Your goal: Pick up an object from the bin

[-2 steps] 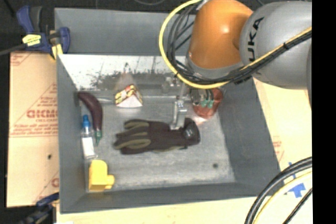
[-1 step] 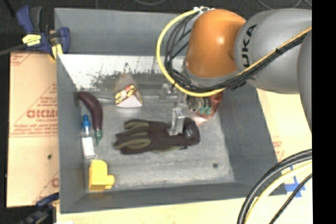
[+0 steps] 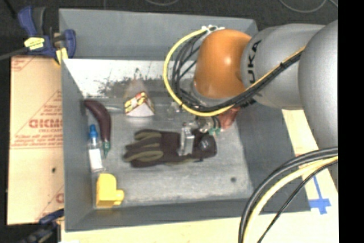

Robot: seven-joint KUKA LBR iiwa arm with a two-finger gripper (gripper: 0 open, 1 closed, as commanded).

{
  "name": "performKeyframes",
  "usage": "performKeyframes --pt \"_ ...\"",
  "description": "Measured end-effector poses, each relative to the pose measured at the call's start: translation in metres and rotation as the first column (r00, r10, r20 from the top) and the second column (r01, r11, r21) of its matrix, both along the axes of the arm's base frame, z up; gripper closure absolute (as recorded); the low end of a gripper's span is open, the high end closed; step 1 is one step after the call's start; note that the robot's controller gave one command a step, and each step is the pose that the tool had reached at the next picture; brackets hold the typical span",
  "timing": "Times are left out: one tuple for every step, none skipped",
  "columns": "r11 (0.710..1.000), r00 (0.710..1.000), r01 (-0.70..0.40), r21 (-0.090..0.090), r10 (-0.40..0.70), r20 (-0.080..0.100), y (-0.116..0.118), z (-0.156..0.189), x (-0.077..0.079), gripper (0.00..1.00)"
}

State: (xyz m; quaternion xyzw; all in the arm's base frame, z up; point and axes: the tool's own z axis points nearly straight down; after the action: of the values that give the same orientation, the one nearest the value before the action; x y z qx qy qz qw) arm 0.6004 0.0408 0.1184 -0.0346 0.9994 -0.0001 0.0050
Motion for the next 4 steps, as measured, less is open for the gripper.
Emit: performKeyframes --pt "0.979 0.979 0.201 0.002 -0.201 0.003 0.001 -0.047 0.009 1.00" --pt "0.979 0.979 0.202 0.002 -0.202 0.003 0.001 -0.047 0.009 1.00" --pt "0.979 0.979 0.202 0.002 -0.202 0.003 0.001 -0.046 0.009 1.00" --pt "0.997 0.997 -0.077 -0.002 0.077 0.009 -0.001 -0.040 0.035 1.00"
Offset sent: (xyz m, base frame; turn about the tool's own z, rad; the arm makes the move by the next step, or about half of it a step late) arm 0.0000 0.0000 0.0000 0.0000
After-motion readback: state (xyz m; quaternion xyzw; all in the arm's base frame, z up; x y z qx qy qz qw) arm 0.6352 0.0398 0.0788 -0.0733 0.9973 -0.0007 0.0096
